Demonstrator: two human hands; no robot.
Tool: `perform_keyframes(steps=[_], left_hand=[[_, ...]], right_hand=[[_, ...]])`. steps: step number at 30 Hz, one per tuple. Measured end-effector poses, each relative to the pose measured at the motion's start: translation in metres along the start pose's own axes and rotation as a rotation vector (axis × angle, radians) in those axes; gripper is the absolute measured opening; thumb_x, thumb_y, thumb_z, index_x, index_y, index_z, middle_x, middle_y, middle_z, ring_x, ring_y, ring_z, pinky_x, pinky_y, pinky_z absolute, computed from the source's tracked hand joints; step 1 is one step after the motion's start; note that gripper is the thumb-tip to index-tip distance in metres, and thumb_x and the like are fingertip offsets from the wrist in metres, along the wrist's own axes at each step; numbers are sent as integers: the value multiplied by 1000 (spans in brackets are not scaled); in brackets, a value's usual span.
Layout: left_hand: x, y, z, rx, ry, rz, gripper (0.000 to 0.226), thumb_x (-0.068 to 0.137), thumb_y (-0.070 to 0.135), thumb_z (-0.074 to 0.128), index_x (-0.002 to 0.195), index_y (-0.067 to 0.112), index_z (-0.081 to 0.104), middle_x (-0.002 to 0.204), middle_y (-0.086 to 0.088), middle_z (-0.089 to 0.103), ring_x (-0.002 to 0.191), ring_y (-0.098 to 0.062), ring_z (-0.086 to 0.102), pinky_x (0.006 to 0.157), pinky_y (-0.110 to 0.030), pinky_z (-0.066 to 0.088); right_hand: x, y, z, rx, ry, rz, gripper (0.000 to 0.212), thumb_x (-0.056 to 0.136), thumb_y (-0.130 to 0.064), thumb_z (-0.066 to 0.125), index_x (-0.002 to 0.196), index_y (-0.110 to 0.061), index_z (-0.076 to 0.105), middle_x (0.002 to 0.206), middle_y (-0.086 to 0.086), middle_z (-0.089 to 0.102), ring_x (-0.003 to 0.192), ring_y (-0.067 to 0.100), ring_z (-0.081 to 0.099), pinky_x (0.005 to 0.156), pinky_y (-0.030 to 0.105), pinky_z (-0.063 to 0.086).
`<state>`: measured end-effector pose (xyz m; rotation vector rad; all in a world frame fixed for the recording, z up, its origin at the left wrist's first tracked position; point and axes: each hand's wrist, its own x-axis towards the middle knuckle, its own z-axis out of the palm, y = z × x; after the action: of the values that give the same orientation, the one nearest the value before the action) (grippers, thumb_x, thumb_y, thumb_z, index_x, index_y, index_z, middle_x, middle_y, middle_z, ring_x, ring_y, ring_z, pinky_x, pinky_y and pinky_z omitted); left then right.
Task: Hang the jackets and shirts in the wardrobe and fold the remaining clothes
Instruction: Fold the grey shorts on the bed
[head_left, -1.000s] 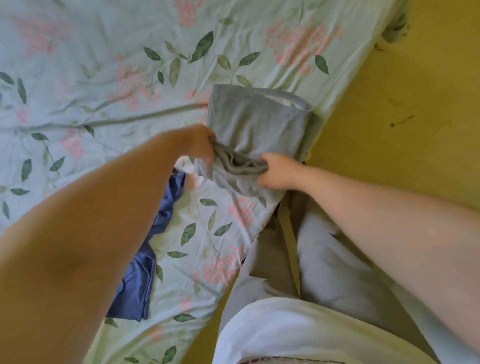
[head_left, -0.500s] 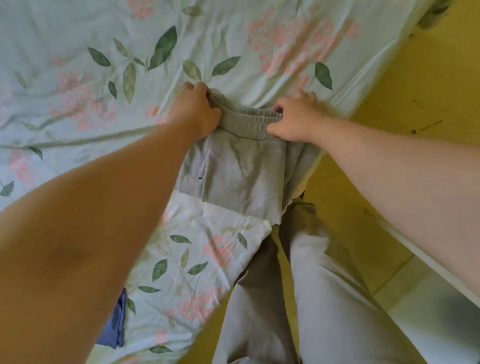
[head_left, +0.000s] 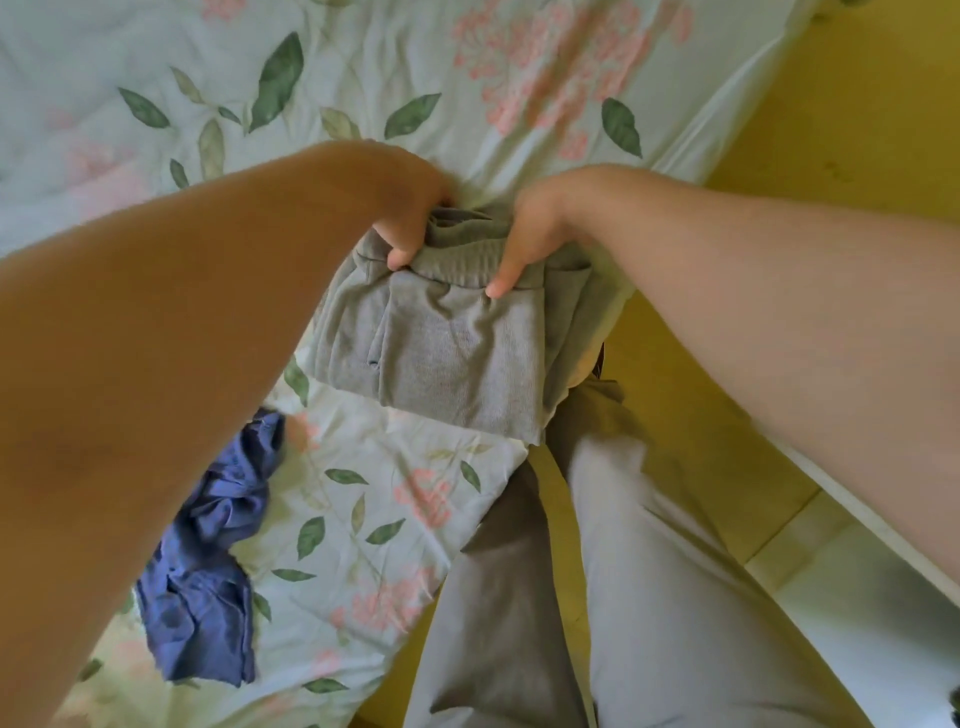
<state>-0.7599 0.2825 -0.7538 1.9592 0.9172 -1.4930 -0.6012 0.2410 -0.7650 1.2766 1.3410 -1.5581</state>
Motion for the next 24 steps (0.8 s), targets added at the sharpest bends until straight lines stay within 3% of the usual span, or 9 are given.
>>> perform_keyframes(steps=[2,5,9,13,15,17,20,22,24], left_hand=[[-1,6,5,73,-3,-11,60,57,32,90,111,27,65,83,2,66,77,-21,62,60,-34,45],[-16,11,14,73,9,-3,39,60,29,88,91,20,67,78,-3,67,75,-22,62,64,-35,51],[-76,21,14,64,13,30,43,66,33,88,98,16,65,87,-5,70,82,-23,63,77,-36,54],[-165,53,12,175,64,108,40,77,36,79,105,22,55,87,0,63,79,-19,58,65,-32,44],[-208,78,12,280,126,132,35,82,34,74,107,23,53,87,1,60,79,-18,58,64,-31,43],[-246,104,10,344,194,162,33,85,33,71,110,23,52,87,2,58,81,-18,58,65,-31,45],[-300,148,-10,423,278,226,31,86,35,68,110,23,53,91,4,58,84,-18,58,67,-30,46],[-338,186,-30,491,301,274,26,87,38,65,105,22,54,92,3,60,85,-18,58,71,-30,48],[-375,228,-53,576,309,321,24,87,40,63,98,20,57,90,1,63,85,-20,60,75,-31,50]], right_hand=[[-2,4,6,14,-39,-24,88,65,-49,91,136,-10,56,136,10,59,116,37,59,101,51,49],[-15,9,20,23,57,-80,78,58,-52,93,121,-17,65,121,2,65,104,31,64,94,46,54],[-67,16,51,109,147,-137,63,61,-52,92,111,-25,64,113,-4,66,94,20,65,80,36,56],[-154,14,101,1,336,-159,82,73,-56,83,137,-16,52,125,2,60,95,22,58,70,33,44],[-200,19,130,-45,421,-136,63,76,-51,80,118,-12,54,113,8,65,86,24,61,61,35,46],[-245,28,160,-27,495,-103,44,77,-42,78,101,-15,53,96,10,66,81,28,63,64,43,53],[-320,50,195,41,614,-43,34,80,-38,75,96,-19,52,93,6,62,81,26,62,65,41,55],[-372,70,218,61,676,13,38,85,-42,74,107,-19,53,109,7,64,85,22,59,64,36,50],[-425,91,243,95,721,85,66,88,-48,72,139,-15,47,128,8,59,97,25,57,75,38,49]])
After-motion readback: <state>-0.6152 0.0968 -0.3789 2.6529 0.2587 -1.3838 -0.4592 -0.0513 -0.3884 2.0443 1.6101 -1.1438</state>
